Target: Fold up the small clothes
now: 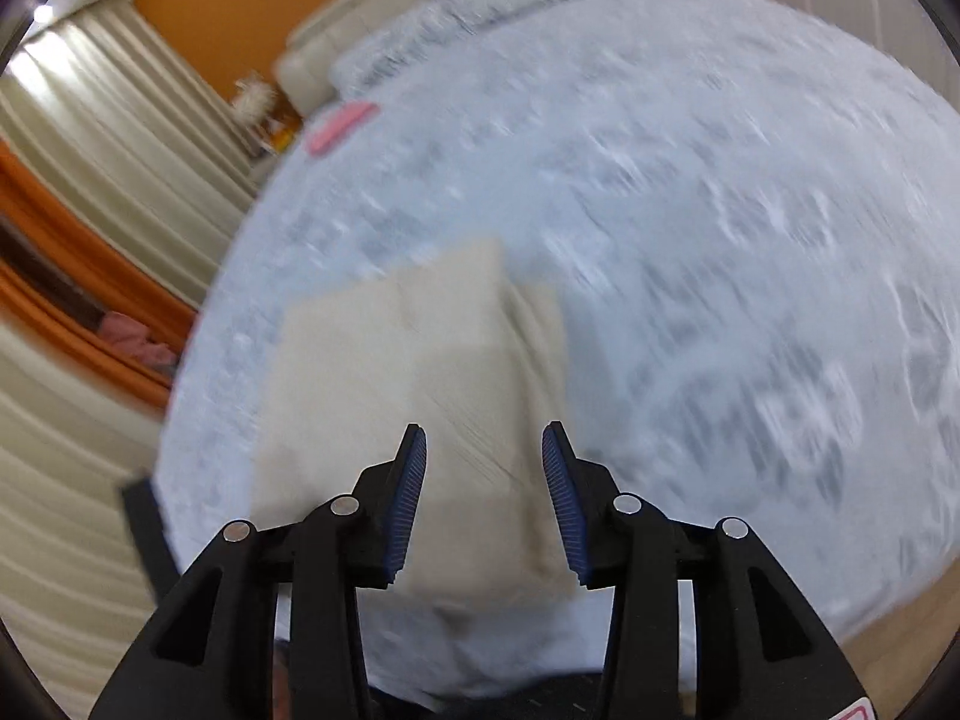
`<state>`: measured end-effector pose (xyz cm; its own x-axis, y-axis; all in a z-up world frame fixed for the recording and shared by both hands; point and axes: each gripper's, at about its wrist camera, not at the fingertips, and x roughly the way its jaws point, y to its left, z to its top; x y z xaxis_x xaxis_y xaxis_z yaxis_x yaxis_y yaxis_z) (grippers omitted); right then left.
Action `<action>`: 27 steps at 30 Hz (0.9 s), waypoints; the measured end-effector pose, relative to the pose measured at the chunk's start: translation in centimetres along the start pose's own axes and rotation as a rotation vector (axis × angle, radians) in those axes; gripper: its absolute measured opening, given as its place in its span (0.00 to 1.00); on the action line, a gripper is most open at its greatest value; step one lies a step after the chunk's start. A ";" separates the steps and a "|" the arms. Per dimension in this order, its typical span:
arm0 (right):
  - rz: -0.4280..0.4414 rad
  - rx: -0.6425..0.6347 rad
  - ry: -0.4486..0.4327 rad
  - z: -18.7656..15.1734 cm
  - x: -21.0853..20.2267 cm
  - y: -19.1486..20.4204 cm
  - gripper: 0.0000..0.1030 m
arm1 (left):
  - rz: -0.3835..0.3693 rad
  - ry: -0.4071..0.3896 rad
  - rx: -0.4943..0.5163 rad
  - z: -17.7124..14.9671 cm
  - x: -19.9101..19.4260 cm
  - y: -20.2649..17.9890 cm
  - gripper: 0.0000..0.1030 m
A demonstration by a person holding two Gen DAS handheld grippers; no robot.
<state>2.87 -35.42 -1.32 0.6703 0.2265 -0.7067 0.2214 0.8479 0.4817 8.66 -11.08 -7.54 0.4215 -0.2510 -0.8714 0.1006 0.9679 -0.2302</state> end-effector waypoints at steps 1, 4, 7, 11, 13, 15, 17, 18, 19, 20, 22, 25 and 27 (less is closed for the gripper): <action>0.002 -0.037 0.005 0.5 0.7 0.8 0.39 | 0.003 0.000 0.002 0.0 0.0 0.0 0.93; -0.021 -0.071 0.080 0.6 4.7 1.0 0.31 | 0.000 0.002 -0.008 -0.3 -0.2 0.1 0.93; -0.065 -0.029 0.181 -1.3 9.7 -1.6 0.16 | 0.000 0.003 -0.013 -0.3 -0.2 0.3 0.95; -0.041 -0.009 0.156 0.1 7.1 0.0 0.17 | -0.009 0.008 -0.001 0.1 0.2 0.5 0.96; 0.003 -0.033 0.131 0.9 5.5 1.6 0.16 | -0.025 0.012 -0.012 0.2 -0.1 0.8 0.96; 0.064 -0.094 0.112 1.9 4.3 4.5 0.16 | -0.071 0.006 -0.031 0.2 -1.3 1.4 0.94; 0.117 -0.141 0.124 2.6 3.8 6.8 0.18 | -0.086 -0.017 -0.036 -0.2 -2.7 2.2 0.94; 0.137 -0.160 0.135 2.6 4.3 7.9 0.19 | -0.085 -0.034 -0.035 -0.6 -3.7 2.8 0.94; 0.148 -0.177 0.148 2.4 5.1 9.0 0.19 | -0.077 -0.041 -0.032 -1.0 -4.3 3.4 0.94; 0.149 -0.194 0.178 1.8 6.8 10.1 0.19 | -0.061 -0.047 -0.027 -1.6 -4.9 4.2 0.94; 0.132 -0.202 0.301 -0.3 11.3 11.5 0.19 | -0.038 -0.047 -0.030 -2.3 -5.4 5.3 0.94; 0.106 -0.252 0.330 -3.5 15.8 12.6 0.17 | -0.015 -0.033 -0.063 -3.3 -5.7 7.0 0.94; 0.094 -0.222 0.350 -2.3 14.8 13.4 0.20 | -0.014 -0.015 -0.079 -3.5 -5.5 7.8 0.94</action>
<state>14.15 -19.63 -6.47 0.3907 0.4244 -0.8169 -0.0132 0.8899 0.4560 4.00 -2.18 -6.05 0.4340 -0.2641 -0.8613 0.0357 0.9603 -0.2765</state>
